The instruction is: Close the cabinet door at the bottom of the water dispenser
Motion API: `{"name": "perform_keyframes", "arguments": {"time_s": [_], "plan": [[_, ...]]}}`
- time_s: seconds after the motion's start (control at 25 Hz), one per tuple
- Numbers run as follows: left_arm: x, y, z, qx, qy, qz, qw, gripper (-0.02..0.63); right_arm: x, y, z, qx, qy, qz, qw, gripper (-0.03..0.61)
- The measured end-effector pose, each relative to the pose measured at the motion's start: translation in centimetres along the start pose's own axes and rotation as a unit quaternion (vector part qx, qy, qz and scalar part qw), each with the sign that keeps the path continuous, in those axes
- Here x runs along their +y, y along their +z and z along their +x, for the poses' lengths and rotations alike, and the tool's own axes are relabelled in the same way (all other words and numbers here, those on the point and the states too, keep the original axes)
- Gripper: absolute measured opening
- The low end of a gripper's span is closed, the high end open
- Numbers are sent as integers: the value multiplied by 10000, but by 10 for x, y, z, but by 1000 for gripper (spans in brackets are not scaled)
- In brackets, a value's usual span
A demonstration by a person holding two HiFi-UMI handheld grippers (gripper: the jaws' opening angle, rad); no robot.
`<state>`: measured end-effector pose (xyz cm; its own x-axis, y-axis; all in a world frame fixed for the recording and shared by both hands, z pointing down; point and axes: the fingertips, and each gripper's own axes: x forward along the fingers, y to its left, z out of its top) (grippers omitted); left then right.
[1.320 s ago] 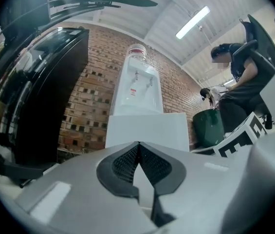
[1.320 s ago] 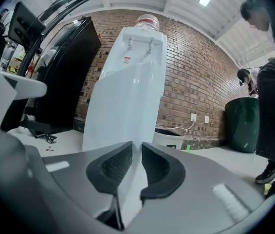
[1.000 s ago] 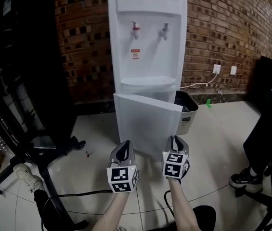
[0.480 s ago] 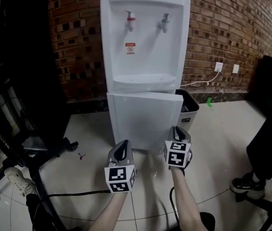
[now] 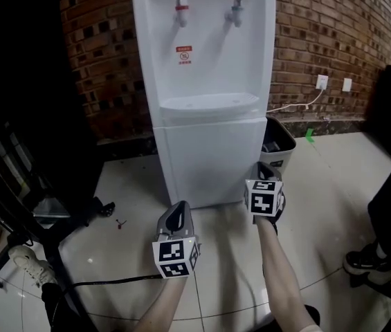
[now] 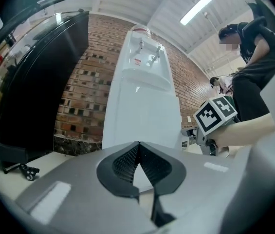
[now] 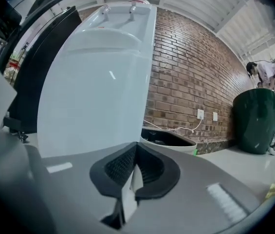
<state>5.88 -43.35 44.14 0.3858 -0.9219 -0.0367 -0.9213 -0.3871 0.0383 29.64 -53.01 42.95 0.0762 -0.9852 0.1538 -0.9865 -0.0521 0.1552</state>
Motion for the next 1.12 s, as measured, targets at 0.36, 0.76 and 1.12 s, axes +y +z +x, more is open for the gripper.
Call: {"name": "perform_keyframes", "arguments": {"time_s": [0.36, 0.76, 1.12], "plan": [[9, 2, 6, -32, 72, -76, 9999, 12, 7, -1, 15, 16, 168, -17, 9999, 0], [10, 40, -65, -166, 86, -155, 9997, 12, 84, 14, -121, -715, 1181, 829, 9869, 0], [0, 56, -168, -161, 128, -193, 9996, 12, 172, 29, -271, -1121, 2128, 937, 9661, 0]]}}
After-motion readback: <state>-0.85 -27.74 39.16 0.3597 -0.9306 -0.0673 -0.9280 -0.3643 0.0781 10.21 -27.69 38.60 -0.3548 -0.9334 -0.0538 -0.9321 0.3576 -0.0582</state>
